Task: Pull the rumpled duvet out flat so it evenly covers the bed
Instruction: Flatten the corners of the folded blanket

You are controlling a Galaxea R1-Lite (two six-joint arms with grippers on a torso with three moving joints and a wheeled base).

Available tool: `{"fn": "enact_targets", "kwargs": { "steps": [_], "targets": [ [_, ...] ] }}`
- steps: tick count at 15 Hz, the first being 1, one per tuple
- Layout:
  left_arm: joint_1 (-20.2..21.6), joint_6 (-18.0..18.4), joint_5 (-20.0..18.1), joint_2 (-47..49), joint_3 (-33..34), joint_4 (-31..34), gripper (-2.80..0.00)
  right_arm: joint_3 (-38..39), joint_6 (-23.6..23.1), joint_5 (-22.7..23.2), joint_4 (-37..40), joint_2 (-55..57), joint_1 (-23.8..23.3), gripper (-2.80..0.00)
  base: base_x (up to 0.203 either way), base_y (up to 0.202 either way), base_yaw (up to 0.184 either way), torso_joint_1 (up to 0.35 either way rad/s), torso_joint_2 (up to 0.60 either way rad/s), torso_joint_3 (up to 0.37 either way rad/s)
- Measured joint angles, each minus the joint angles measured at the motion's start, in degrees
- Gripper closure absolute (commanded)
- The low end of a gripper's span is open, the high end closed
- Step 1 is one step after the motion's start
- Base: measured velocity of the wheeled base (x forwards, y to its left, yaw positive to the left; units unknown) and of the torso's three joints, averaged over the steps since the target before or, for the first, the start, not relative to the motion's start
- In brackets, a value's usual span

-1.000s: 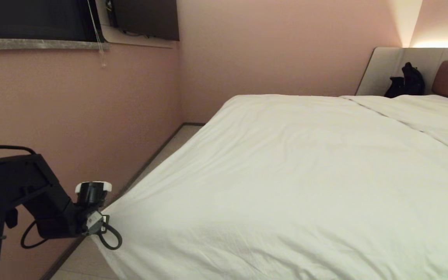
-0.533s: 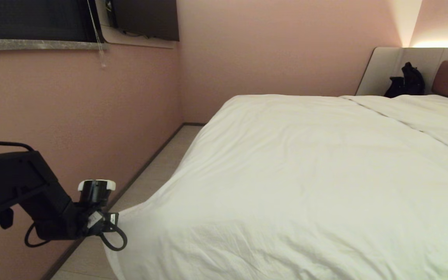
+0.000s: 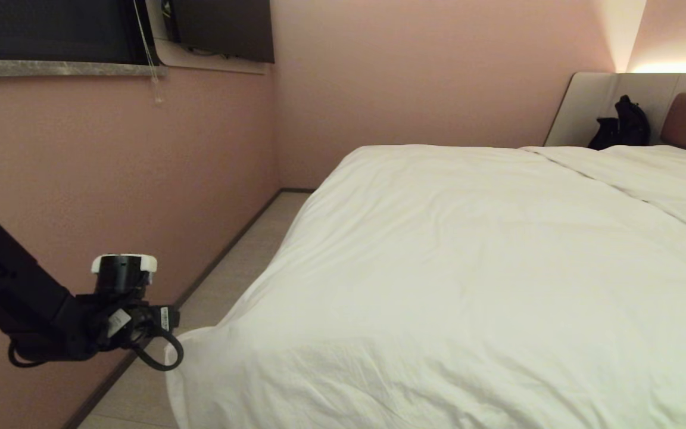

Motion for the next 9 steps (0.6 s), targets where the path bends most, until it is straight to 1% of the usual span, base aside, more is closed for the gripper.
{"fn": "enact_targets", "kwargs": {
  "steps": [2,5,6,8,9],
  "targets": [
    [0.0,-3.0,-5.0,-5.3,0.1,3.3,-2.8,0.0,0.0,0.0,0.0,0.0,0.0,0.0,0.0,0.0,0.0,0.0,0.0,0.0],
    [0.0,-8.5,-14.8,-14.4,-1.1,11.7,-2.8,0.0,0.0,0.0,0.0,0.0,0.0,0.0,0.0,0.0,0.0,0.0,0.0,0.0],
    [0.0,-10.0,-17.9,-17.5,-1.8,15.1,0.0,0.0,0.0,0.0,0.0,0.0,0.0,0.0,0.0,0.0,0.0,0.0,0.0,0.0],
    [0.0,-12.1,-23.4,-22.1,-3.2,21.0,0.0,0.0,0.0,0.0,0.0,0.0,0.0,0.0,0.0,0.0,0.0,0.0,0.0,0.0],
    [0.0,-13.2,-25.2,-23.6,-3.7,22.3,0.0,0.0,0.0,0.0,0.0,0.0,0.0,0.0,0.0,0.0,0.0,0.0,0.0,0.0]
  ]
}}
